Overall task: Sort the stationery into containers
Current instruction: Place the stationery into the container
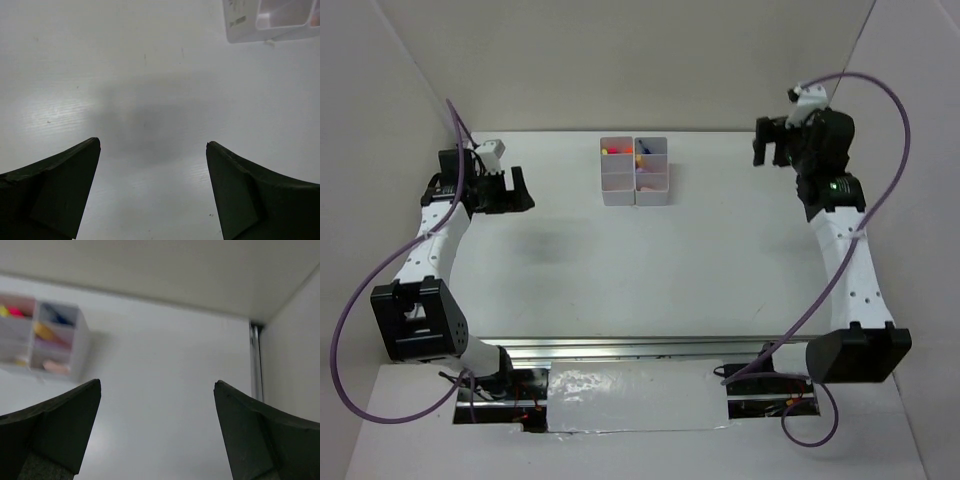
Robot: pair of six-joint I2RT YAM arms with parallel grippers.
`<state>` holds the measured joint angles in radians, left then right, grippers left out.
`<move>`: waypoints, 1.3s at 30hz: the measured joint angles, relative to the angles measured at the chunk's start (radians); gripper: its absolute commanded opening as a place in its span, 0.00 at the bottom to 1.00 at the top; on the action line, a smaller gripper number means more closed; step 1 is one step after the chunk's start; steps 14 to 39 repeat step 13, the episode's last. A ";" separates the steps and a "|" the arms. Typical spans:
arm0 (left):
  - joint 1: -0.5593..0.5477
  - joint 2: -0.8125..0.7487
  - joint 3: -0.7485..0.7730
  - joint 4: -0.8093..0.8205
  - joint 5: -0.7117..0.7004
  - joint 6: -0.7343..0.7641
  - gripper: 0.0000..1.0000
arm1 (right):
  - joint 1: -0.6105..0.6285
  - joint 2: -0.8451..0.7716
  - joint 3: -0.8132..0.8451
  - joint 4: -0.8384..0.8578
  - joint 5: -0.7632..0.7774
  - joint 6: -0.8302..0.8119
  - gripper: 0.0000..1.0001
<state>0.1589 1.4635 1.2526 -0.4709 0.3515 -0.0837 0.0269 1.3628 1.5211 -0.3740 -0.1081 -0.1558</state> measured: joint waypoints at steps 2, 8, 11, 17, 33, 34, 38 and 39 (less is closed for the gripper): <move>0.019 0.010 -0.021 -0.012 -0.010 0.008 0.99 | -0.085 -0.069 -0.143 -0.039 0.005 -0.023 1.00; 0.089 0.026 -0.043 -0.027 -0.054 0.055 0.99 | -0.278 -0.028 -0.475 -0.127 -0.012 -0.087 1.00; 0.121 0.028 -0.057 -0.023 -0.081 0.094 0.99 | -0.336 -0.016 -0.555 -0.151 -0.020 -0.096 1.00; 0.137 0.029 -0.080 -0.023 -0.095 0.122 0.99 | -0.350 -0.016 -0.570 -0.148 -0.023 -0.098 1.00; 0.137 0.029 -0.080 -0.023 -0.095 0.122 0.99 | -0.350 -0.016 -0.570 -0.148 -0.023 -0.098 1.00; 0.137 0.029 -0.080 -0.023 -0.095 0.122 0.99 | -0.350 -0.016 -0.570 -0.148 -0.023 -0.098 1.00; 0.137 0.029 -0.080 -0.023 -0.095 0.122 0.99 | -0.350 -0.016 -0.570 -0.148 -0.023 -0.098 1.00; 0.137 0.029 -0.080 -0.023 -0.095 0.122 0.99 | -0.350 -0.016 -0.570 -0.148 -0.023 -0.098 1.00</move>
